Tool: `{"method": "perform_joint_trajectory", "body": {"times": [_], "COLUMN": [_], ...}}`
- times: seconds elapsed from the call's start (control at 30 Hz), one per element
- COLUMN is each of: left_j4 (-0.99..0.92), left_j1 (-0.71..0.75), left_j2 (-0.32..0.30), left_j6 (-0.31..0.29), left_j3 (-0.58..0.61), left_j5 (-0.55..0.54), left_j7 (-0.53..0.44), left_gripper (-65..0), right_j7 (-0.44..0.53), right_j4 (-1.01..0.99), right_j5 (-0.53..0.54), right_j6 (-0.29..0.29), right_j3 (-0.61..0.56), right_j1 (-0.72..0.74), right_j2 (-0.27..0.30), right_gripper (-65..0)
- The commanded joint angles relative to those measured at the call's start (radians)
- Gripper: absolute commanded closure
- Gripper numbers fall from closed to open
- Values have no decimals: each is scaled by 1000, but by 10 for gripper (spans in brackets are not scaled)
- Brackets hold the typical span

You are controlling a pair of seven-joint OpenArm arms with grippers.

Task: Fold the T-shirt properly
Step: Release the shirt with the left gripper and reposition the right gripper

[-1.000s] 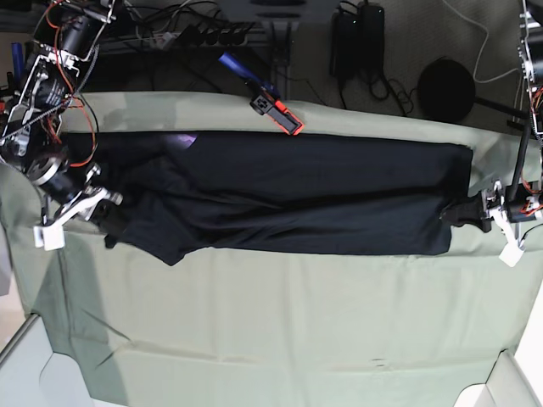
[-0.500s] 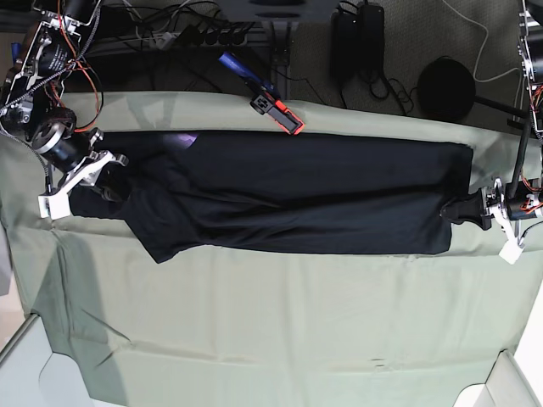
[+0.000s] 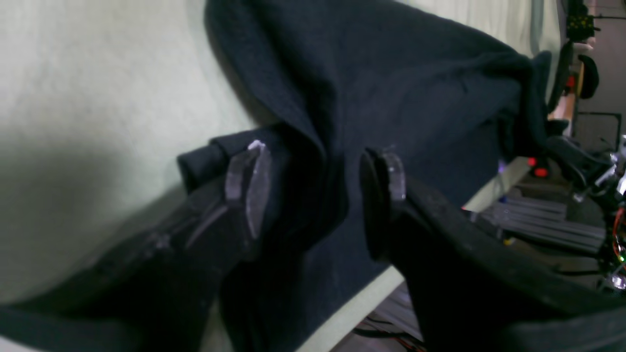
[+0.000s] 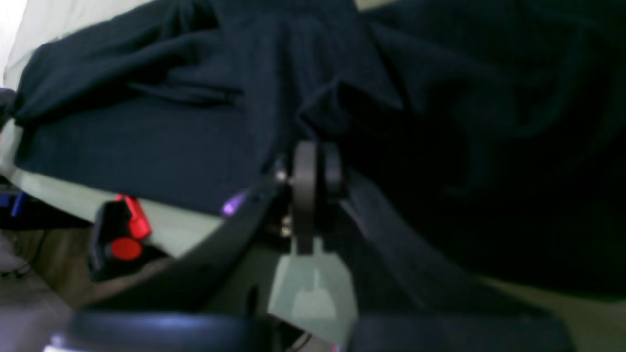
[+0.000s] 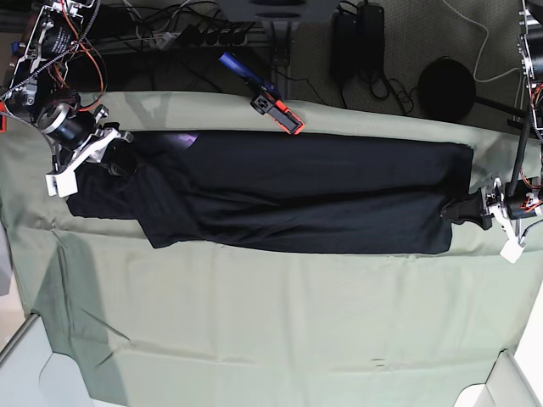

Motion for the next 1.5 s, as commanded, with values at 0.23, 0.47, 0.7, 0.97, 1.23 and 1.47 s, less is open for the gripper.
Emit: {"method": "perform_joint_trajectory", "body": {"times": [0.23,0.47,0.7,0.97,1.23,1.47], "left_j4": [14,14,14,15,15,15], "left_j1": [-19,-19,-24,-41,-41,-37], "left_j2": [-27,-111,-150,-142,-132,-115], "left_j6": [-20,-20,-20,-20,-20,-20], "left_j3": [-6,-6,-7,-7,-7,-7], "left_j5": [23,89,69,20,35,36], "left_j7": [-44,-143,-144,-145,-175,-174], "left_gripper": [-389,-391,-391,-391,-391,-391], "right_j7": [21,31,73,158,135,110], "right_j4": [25,150,213,43,-215,-211], "right_j5": [-10,-31,-31,-122,-160,-159], "right_j6": [48,47,47,48,49,49], "right_j3": [7,37,81,-18,-230,-230], "right_j1": [3,4,55,219,325,227], "right_j2": [14,14,14,14,14,15], "right_gripper": [-297,-297,-296,0,0,0]}}
